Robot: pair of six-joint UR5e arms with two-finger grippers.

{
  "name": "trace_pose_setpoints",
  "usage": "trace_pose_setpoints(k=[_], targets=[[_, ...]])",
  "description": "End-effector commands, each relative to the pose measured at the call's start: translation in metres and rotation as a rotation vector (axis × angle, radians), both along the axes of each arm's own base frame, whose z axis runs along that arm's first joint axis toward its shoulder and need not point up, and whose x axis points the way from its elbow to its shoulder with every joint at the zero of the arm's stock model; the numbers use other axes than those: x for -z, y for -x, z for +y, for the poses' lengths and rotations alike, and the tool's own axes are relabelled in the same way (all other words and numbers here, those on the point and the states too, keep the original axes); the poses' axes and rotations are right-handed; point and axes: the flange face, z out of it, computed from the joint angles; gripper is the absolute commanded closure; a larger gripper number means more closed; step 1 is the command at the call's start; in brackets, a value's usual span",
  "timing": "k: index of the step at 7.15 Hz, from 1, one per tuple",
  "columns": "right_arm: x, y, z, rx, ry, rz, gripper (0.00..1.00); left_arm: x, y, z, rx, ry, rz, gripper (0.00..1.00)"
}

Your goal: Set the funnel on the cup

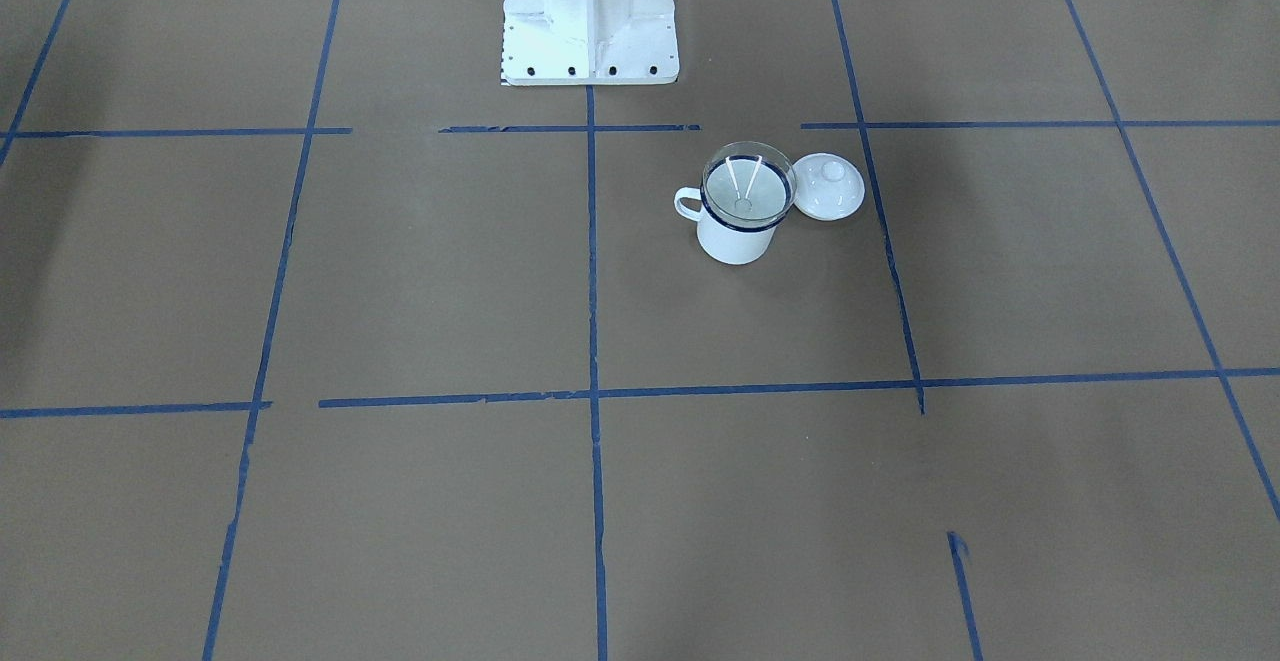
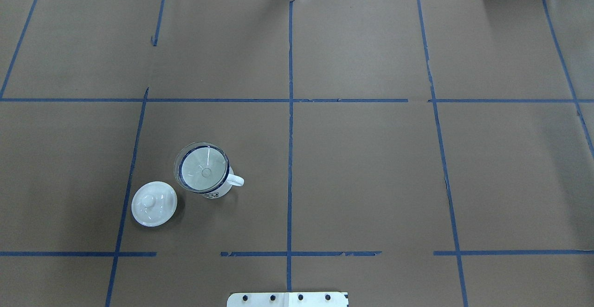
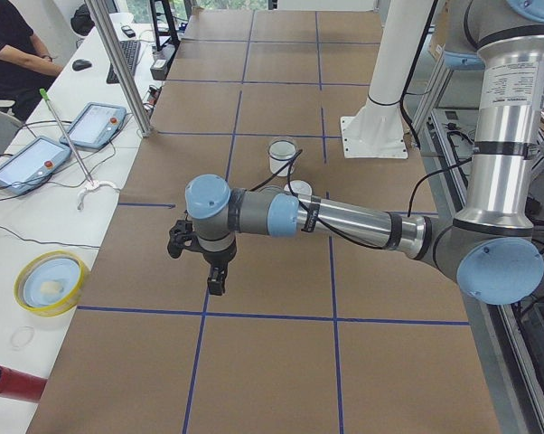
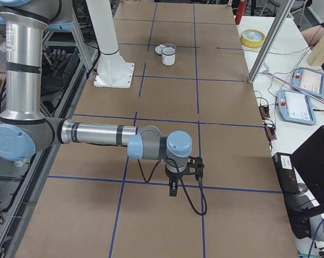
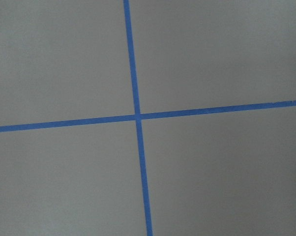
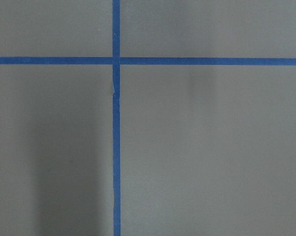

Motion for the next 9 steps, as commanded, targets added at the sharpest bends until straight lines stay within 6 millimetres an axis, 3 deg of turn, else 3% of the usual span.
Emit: trace_pose_setpoints(k=[1, 3, 5, 6, 9], targets=[[0.0, 0.0, 0.0, 0.0, 0.0, 0.0, 0.0, -0.009, 0.016, 0.012, 0.031, 0.017, 0.003, 0.0], [0.0, 0.0, 0.0, 0.0, 0.0, 0.0, 0.0, -0.035, 0.015, 0.034, 0.025, 0.065, 0.003, 0.0], [0.0, 0.0, 0.0, 0.0, 0.0, 0.0, 0.0, -0.047, 0.013, 0.034, 0.031, 0.097, 0.005, 0.0], [0.0, 0.0, 0.0, 0.0, 0.0, 0.0, 0.0, -0.039, 0.013, 0.03, 0.031, 0.068, 0.004, 0.0], [0.001, 0.0, 0.0, 0.0, -0.001, 0.0, 0.0, -0.042, 0.014, 0.028, 0.032, 0.079, 0.002, 0.0]])
